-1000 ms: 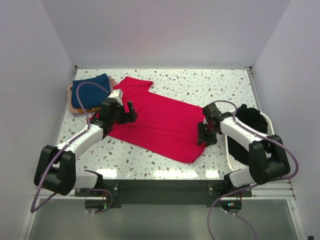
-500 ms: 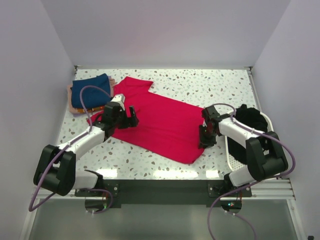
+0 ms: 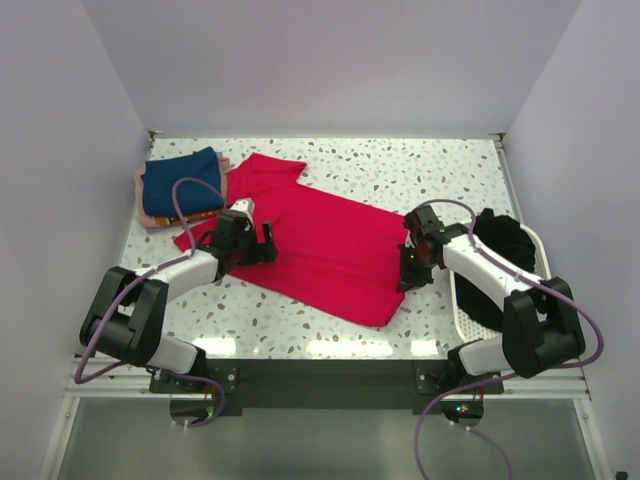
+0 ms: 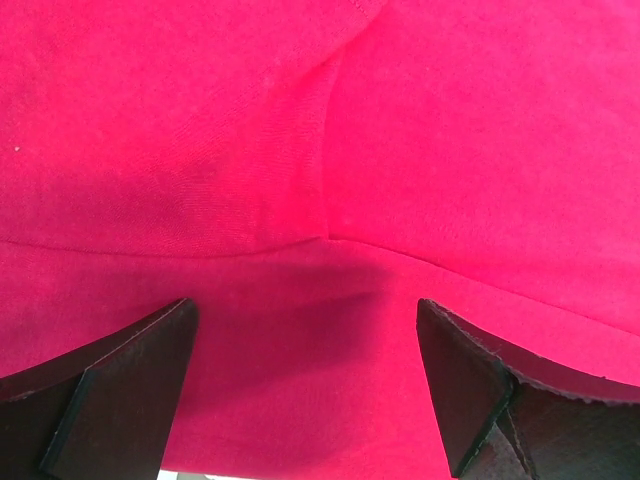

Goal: Fold and stack the t-shirts
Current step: Fold the tshirt

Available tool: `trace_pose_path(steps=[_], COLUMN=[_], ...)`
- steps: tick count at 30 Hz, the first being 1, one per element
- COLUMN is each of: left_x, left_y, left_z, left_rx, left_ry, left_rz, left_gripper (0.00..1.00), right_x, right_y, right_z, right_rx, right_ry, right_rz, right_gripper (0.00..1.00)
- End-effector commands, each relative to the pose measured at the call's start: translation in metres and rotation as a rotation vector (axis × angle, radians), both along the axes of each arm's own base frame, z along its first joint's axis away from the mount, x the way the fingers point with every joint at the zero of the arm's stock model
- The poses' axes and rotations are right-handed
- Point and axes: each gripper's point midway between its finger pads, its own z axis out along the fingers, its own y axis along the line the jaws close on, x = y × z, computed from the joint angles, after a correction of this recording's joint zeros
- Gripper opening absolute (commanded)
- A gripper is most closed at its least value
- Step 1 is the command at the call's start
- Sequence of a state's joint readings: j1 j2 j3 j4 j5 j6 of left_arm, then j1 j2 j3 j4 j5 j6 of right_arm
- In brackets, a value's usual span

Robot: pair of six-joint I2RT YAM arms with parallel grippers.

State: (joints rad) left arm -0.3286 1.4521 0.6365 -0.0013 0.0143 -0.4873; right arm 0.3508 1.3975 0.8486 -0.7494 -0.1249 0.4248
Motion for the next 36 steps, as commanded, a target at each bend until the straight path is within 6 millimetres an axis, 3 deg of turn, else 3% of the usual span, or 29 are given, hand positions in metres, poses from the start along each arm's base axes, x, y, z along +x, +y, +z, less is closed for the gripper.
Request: trace_pose_path(steps=[1, 10, 15, 18, 21, 24, 36], left_x=[0.002, -0.002, -0.005, -0.005, -0.006, -0.006, -0.009], left_y=[0.0, 0.001, 0.001, 0.002, 0.002, 0.003, 0.004], left_z=[-0.005, -0.006, -0.008, -0.01, -0.011, -0.011, -0.022], left_rx=[0.004, 0.001, 0.003, 0.005, 0.006, 0.007, 0.02], left_ry=[-0.012, -0.011, -0.007, -0.004, -0.003, -0.005, 0.021], left_rz=[0.004, 0.003, 0.001, 0.004, 0.003, 0.004, -0.001], left_gripper=[0.96, 0.96, 0.97, 0.97, 0.97, 0.97, 0.97], right_x=[-0.001, -0.021, -0.027, -0.032, -0.032, -0.023, 0.02], right_y=[0.007, 0.001, 0.0, 0.001, 0.006, 0.014, 0.064], right_z=[0.013, -0.003, -0.006, -0.007, -0.001, 0.011, 0.024], right_rx=[0.017, -0.006, -0.003, 0.005, 0.031, 0.056, 0.114], right_ry=[-0.003, 0.043, 0.053, 0.063, 0.055, 0.019, -0.044], right_rz=[0.035, 0.04, 0.038, 0.042, 0.055, 0.065, 0.158], right_gripper=[0.1, 0.3, 0.33, 0.29, 0.07, 0.0, 0.04])
